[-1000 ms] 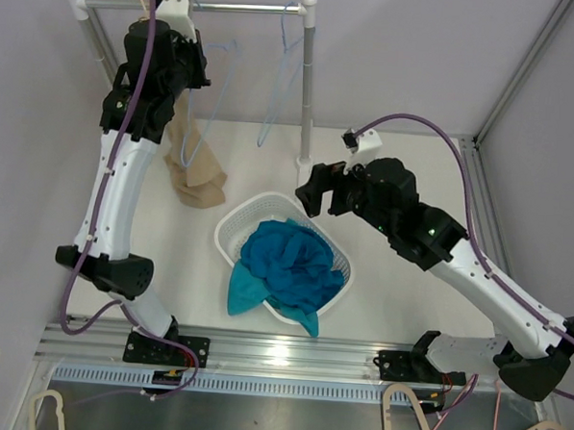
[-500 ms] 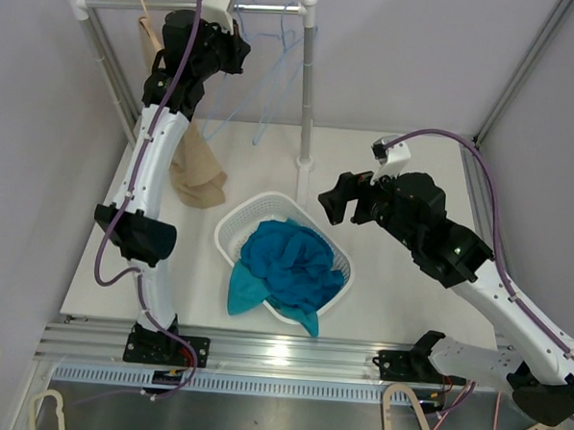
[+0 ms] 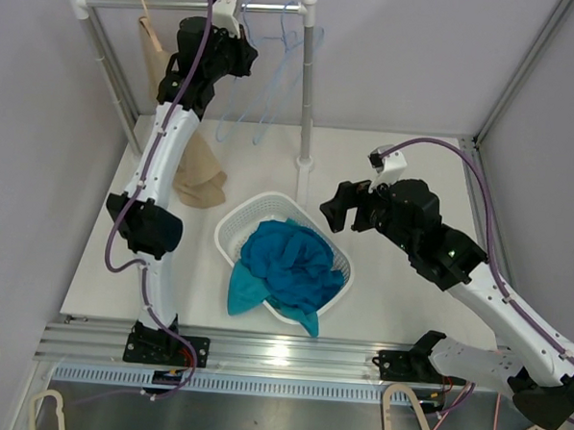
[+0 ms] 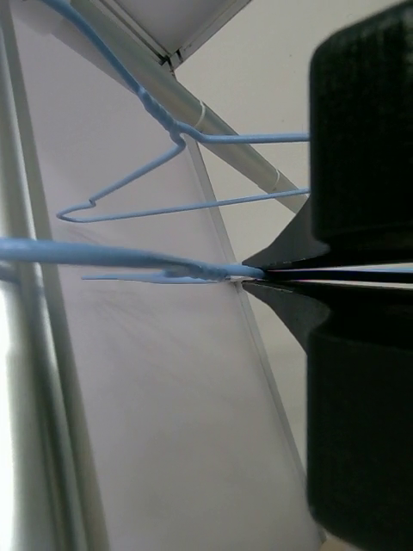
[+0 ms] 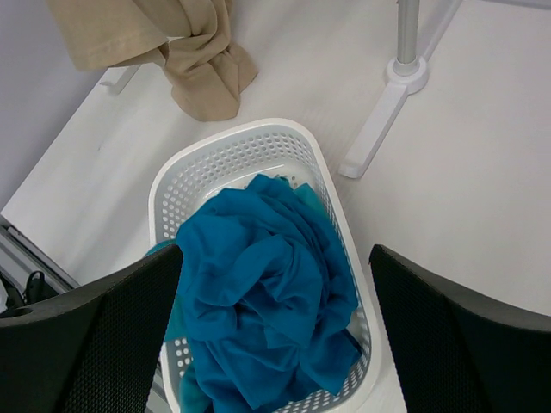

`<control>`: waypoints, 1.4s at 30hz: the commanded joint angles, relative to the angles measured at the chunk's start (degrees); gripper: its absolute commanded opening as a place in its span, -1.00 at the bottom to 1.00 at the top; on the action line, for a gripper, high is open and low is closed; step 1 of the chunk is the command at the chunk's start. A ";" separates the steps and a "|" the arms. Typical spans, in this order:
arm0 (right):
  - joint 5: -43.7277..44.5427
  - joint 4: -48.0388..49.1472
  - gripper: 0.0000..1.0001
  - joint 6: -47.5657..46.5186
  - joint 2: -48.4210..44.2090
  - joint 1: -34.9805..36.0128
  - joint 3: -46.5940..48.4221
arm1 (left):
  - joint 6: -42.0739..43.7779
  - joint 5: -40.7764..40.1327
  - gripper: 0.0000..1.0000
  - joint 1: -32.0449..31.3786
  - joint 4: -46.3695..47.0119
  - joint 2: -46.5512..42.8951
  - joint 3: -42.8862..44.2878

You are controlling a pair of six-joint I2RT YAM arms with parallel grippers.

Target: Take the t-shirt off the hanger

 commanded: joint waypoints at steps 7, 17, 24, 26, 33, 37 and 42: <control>-5.24 4.90 0.89 1.37 0.10 -0.37 -1.30 | -5.53 1.59 0.99 1.52 -1.66 -16.43 -13.06; -10.43 7.10 0.89 3.83 0.98 -0.02 -3.76 | -4.92 -3.84 0.99 1.87 -9.38 -31.30 -16.07; -11.49 4.73 0.88 5.50 -0.25 0.68 -2.62 | -2.54 -24.75 0.99 2.40 -6.66 -30.35 -16.87; -11.05 3.94 0.87 5.68 -1.39 0.86 -2.62 | -2.72 -30.45 0.99 2.75 -7.98 -26.76 -12.58; -9.47 1.57 0.87 5.94 -3.32 0.86 -2.89 | -2.62 -36.12 0.99 5.12 -8.51 -18.32 -5.63; -8.50 0.86 0.87 5.68 -3.85 0.86 -2.89 | -5.44 -34.27 0.97 7.76 -12.12 -12.95 0.89; -8.32 1.38 0.87 5.33 -2.98 0.68 -3.24 | -7.55 -34.45 0.97 10.13 -7.64 -12.41 -1.91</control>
